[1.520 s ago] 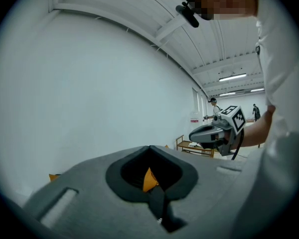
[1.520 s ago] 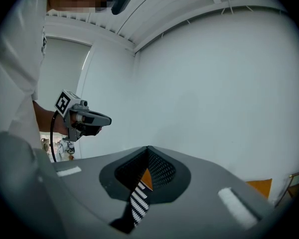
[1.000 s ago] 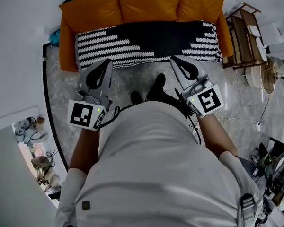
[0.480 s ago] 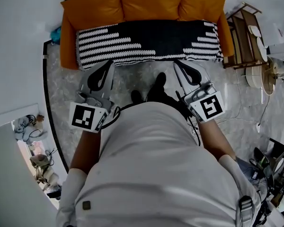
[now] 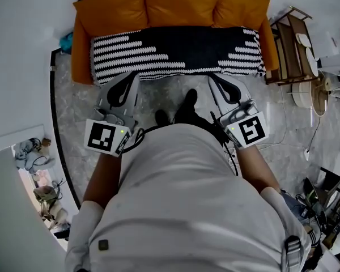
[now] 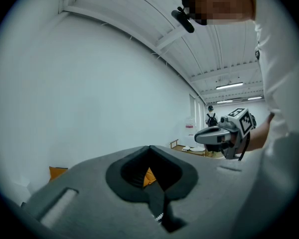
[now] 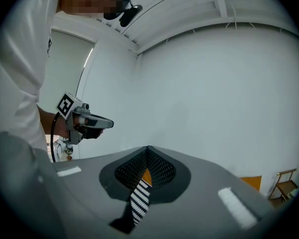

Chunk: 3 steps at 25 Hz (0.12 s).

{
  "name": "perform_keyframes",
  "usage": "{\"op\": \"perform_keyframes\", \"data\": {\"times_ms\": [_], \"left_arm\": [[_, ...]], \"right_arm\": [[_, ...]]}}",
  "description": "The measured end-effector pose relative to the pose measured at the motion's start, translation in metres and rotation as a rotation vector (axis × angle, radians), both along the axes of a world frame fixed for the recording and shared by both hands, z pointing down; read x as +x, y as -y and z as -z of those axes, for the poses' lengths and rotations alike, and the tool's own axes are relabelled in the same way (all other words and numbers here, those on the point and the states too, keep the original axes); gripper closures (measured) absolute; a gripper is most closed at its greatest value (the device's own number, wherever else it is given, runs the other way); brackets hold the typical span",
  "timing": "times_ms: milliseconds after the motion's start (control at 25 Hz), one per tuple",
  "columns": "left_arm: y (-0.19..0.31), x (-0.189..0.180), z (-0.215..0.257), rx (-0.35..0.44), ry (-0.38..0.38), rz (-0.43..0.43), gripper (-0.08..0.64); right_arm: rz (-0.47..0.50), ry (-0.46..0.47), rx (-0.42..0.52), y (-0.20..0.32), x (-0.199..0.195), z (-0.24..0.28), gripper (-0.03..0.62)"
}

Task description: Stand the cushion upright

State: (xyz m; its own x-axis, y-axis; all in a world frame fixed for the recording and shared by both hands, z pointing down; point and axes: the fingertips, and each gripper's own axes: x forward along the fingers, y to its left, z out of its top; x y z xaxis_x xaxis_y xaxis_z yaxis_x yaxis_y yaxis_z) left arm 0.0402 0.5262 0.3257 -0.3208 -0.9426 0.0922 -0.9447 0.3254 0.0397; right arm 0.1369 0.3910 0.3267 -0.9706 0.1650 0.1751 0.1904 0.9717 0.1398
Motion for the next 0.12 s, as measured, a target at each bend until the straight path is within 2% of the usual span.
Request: {"op": "perform_keyframes", "data": {"times_ms": [120], "left_arm": [[0.0006, -0.0023, -0.0019, 0.0, -0.003, 0.002, 0.557]], "right_arm": [[0.003, 0.005, -0.011, -0.0002, -0.003, 0.0001, 0.581]]}}
